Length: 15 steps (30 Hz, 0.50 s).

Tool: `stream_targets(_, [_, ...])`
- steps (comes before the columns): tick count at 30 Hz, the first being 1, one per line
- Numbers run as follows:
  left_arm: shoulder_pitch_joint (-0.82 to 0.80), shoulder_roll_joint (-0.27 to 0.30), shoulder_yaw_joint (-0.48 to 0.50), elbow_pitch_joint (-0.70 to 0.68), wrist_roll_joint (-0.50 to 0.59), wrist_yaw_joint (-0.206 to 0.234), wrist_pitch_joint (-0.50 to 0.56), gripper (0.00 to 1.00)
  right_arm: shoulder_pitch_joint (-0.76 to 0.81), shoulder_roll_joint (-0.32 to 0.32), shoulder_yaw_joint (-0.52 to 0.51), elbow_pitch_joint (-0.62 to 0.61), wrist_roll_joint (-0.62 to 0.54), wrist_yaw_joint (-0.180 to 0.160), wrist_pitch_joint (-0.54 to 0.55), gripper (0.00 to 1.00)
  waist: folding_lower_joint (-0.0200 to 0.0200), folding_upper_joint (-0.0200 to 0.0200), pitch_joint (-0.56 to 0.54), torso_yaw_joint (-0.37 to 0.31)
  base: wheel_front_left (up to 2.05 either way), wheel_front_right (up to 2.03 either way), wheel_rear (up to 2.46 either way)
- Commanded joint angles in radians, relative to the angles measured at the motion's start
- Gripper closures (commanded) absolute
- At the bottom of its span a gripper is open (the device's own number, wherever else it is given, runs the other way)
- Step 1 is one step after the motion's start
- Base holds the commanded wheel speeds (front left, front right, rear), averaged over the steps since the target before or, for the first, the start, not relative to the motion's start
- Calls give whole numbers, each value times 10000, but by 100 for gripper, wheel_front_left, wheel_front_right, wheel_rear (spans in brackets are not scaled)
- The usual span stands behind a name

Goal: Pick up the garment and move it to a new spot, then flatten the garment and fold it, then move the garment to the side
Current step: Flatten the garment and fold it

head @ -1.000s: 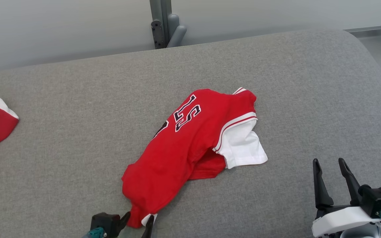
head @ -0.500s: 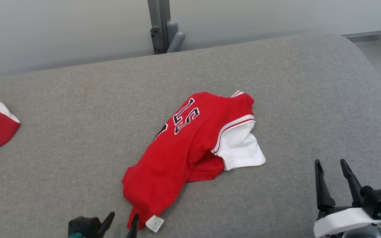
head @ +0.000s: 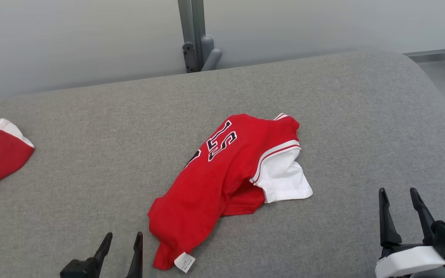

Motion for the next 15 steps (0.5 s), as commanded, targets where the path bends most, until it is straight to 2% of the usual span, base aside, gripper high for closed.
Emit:
stream_targets(1, [-91, -20, 8, 188, 59, -101, -247, 0, 104, -24, -41, -45, -85, -3, -31, 0, 0, 0, -107, 87, 0, 0, 0])
stream_targets(6, [-218, -329, 194, 1132, 71, -579, -955, 0, 206, -25, -186, -43, -243, -3, -31, 0, 0, 0, -239, 228, 0, 0, 0])
stream_targets(11, [-334, -723, 395, 1858, 198, -1198, -1162, 0, 246, -24, -404, -103, -285, -3, -31, 0, 0, 0, -274, 338, 0, 0, 0])
stream_targets(15, [-234, -1092, 934, 2126, 607, -1630, -1170, 0, 238, -24, -482, -79, -245, -3, -31, 0, 0, 0, -296, 374, 0, 0, 0])
